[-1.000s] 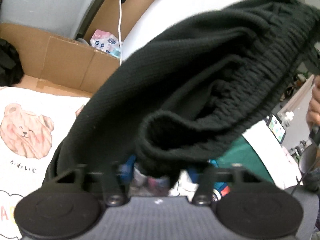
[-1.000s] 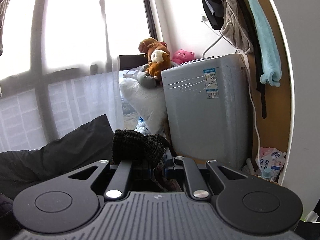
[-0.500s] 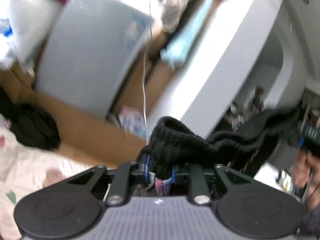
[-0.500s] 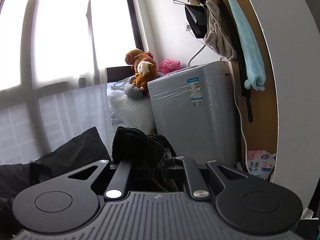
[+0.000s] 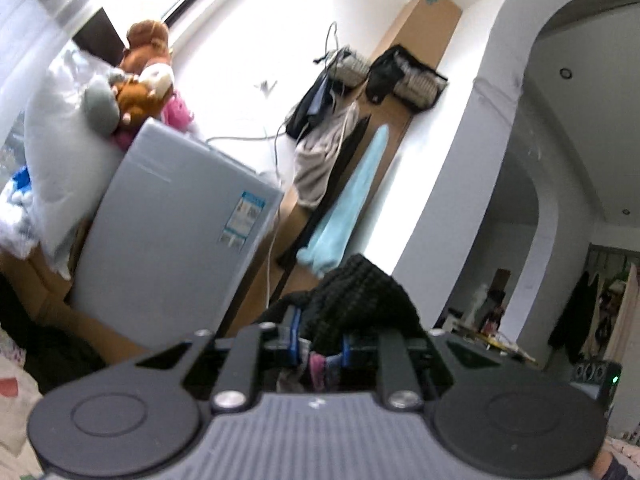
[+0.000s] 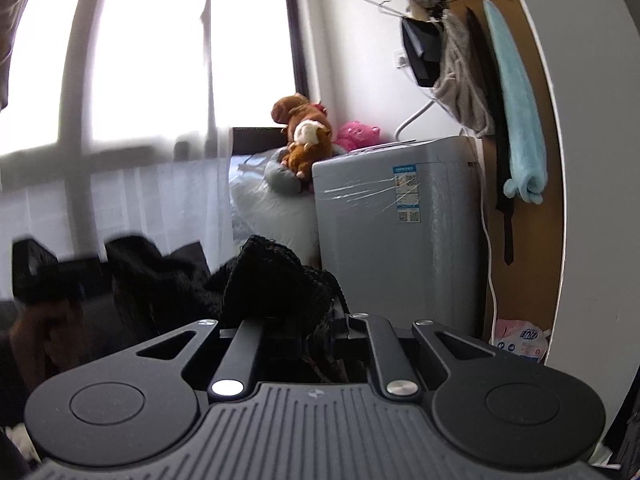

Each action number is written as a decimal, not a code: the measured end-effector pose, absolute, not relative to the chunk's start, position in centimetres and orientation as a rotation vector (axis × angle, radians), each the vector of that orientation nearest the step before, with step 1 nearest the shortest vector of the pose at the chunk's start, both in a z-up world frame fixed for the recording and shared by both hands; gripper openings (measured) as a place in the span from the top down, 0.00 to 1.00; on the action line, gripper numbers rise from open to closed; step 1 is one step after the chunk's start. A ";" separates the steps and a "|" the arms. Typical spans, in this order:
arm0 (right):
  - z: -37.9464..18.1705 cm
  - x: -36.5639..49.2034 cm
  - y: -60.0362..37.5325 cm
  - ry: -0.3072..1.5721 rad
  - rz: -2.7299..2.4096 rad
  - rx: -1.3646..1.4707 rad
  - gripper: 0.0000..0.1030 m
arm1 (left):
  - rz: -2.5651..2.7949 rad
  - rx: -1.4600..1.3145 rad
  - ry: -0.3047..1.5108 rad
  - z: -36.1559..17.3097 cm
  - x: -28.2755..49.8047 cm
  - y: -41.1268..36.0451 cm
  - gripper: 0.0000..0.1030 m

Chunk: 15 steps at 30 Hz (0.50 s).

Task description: Fold clothes

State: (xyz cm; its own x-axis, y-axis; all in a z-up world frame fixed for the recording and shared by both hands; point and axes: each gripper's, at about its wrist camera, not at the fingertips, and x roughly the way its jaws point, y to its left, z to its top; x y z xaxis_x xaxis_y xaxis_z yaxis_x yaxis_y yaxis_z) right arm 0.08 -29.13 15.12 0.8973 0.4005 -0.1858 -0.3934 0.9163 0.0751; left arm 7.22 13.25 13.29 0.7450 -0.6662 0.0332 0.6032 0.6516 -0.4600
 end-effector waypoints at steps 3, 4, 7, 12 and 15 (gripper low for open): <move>14.5 -0.2 -27.7 0.232 0.419 -0.078 0.88 | -0.708 -0.444 0.153 13.8 6.6 14.0 0.80; 14.3 -0.2 -27.3 0.246 0.427 -0.112 0.88 | -0.705 -0.442 0.154 13.7 7.9 13.2 0.80; 13.7 -0.2 -26.4 0.284 0.451 -0.167 0.88 | -0.688 -0.430 0.182 12.5 6.8 14.6 0.81; 12.6 -0.2 -25.6 0.360 0.509 -0.207 0.88 | -0.666 -0.401 0.227 11.6 6.3 15.8 0.81; 12.1 -0.3 -25.5 0.399 0.539 -0.200 0.88 | -0.675 -0.373 0.247 10.9 5.6 16.1 0.81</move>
State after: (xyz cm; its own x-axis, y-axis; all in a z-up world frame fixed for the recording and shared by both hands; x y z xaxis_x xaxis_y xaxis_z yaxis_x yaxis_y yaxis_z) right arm -0.26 -25.52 12.11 0.7844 0.4578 -0.4186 -0.5343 0.8414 -0.0810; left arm 5.56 16.12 10.90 0.7554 -0.6474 -0.1018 0.5602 0.7185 -0.4123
